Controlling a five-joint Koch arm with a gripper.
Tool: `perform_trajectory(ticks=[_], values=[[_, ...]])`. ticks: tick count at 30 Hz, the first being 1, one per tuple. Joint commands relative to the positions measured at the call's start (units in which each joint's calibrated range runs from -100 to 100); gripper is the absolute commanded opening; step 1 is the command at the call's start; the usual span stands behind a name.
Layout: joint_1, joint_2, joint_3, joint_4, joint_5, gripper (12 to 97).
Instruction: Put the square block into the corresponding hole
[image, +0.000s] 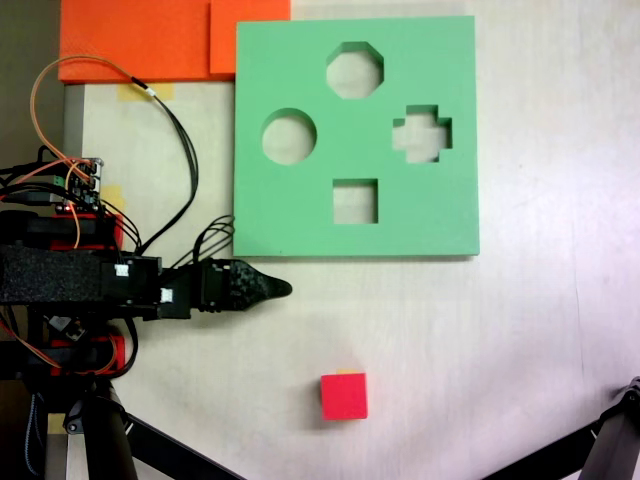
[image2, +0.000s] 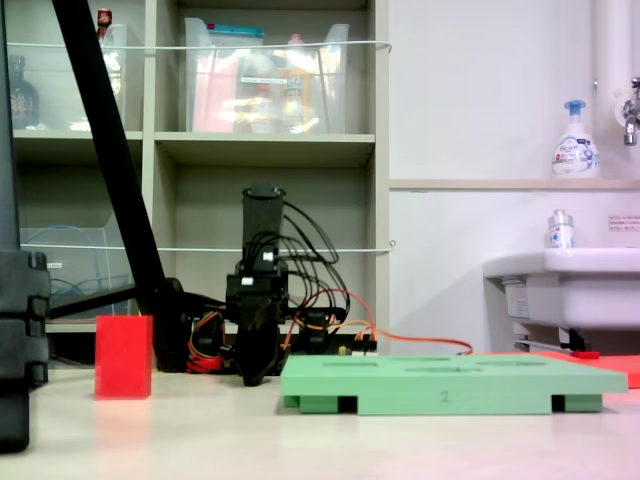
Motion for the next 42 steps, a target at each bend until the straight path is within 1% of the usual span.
perform_trajectory(ticks=[1, 30, 33, 34, 38, 40, 42], values=[[0.29, -0.55, -0.98, -5.72, -0.39, 48.6], [-0.2, -0.55, -0.98, -5.72, 0.1, 48.7], [-1.32, -0.55, -0.98, -4.76, 6.11, 49.5], [-1.42, -0.55, -0.98, -2.45, 11.87, 49.7], [-4.2, -0.55, -0.98, 5.54, 25.01, 48.7], [-5.32, -0.55, -0.98, 3.71, 31.26, 47.2], [-5.67, -0.55, 5.9, -4.18, 34.92, 47.0]])
